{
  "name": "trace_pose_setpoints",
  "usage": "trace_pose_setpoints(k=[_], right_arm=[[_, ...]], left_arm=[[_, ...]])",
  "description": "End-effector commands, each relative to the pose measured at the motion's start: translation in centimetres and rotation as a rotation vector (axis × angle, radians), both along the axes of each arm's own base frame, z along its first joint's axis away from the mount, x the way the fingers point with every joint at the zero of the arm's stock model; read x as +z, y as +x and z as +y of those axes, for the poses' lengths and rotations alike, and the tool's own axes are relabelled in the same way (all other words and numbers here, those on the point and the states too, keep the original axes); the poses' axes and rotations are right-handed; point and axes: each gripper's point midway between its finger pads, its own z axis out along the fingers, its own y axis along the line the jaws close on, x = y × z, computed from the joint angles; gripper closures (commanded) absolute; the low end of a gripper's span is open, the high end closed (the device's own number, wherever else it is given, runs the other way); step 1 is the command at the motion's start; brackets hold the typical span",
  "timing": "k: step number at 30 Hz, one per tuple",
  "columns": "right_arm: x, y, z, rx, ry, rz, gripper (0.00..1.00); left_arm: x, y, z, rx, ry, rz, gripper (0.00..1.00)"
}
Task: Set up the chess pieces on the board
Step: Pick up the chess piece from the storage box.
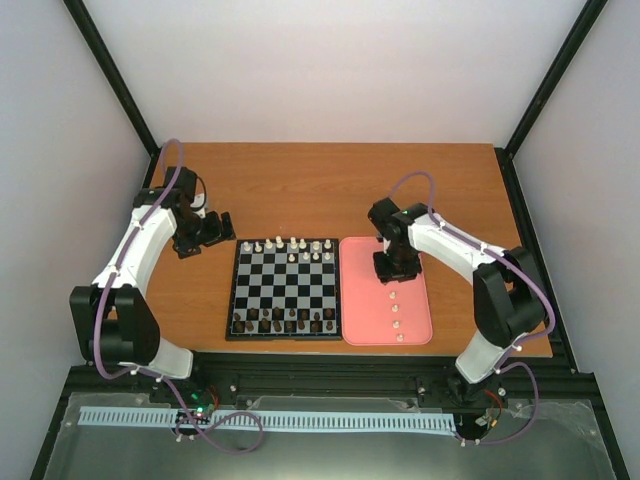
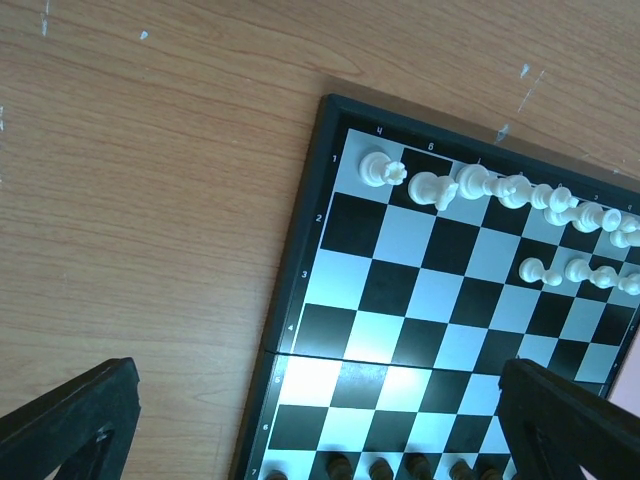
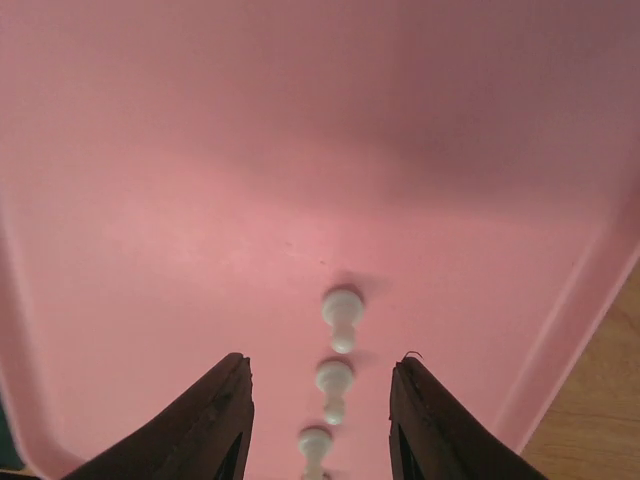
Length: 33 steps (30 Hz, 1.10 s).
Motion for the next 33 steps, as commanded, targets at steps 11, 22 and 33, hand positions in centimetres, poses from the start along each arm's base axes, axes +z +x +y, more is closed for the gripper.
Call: trace_pose_setpoints(k=[11, 22, 33], right_arm=[[-5.1, -0.9, -1.3, -0.025, 0.036, 0.049, 0.65], [-5.6, -1.4, -2.2, -0.023, 0.002, 0.076, 0.79], [-4.8, -2.0, -2.7, -0.029, -0.01, 0.072, 0.82]], left_arm=[[0.5, 1.1, 0.2, -0.001, 0.013, -0.012, 0.0], [0.3, 1.1, 0.2, -0.001, 0.014, -0.006, 0.0], [0.2, 0.7, 0.1, -0.003, 0.007, -0.009, 0.0]])
